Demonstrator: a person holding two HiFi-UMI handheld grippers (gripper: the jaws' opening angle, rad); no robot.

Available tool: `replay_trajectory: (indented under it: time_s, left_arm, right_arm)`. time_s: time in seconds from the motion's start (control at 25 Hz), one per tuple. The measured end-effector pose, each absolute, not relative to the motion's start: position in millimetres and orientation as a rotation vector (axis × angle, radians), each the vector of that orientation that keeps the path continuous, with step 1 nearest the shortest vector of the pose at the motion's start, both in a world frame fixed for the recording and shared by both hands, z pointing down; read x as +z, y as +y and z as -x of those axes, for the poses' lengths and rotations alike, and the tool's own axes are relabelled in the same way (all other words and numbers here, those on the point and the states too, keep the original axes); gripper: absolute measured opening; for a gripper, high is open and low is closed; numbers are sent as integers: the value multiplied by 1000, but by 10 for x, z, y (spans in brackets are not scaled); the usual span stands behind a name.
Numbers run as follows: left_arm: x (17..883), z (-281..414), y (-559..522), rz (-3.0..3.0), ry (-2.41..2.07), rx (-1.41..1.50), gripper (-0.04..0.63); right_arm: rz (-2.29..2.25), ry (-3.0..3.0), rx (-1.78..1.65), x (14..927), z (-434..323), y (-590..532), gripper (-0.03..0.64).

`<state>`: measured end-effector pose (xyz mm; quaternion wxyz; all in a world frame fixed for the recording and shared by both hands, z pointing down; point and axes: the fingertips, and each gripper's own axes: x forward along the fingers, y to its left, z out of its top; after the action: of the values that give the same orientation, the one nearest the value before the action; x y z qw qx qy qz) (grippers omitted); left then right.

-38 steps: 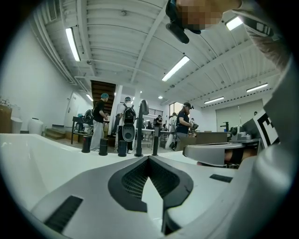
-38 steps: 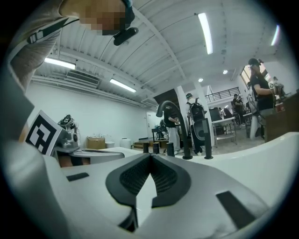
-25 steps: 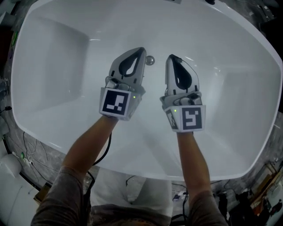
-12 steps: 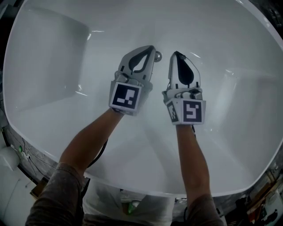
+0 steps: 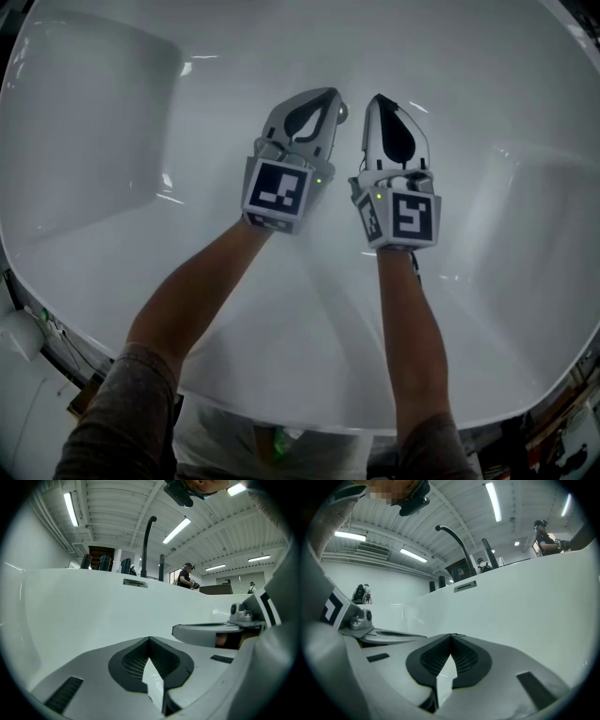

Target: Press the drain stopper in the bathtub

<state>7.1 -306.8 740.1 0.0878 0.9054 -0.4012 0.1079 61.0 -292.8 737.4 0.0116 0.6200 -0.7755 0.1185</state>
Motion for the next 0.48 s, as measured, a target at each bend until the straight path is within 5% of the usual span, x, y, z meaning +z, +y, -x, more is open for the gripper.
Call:
replay_trajectory:
  time_s: [0.48]
  left_arm:
    - [8873,38,-3210,-2337,-1061,702,2]
  right_arm:
    - [-1913,-2377,464,7664,-456,-2819,0]
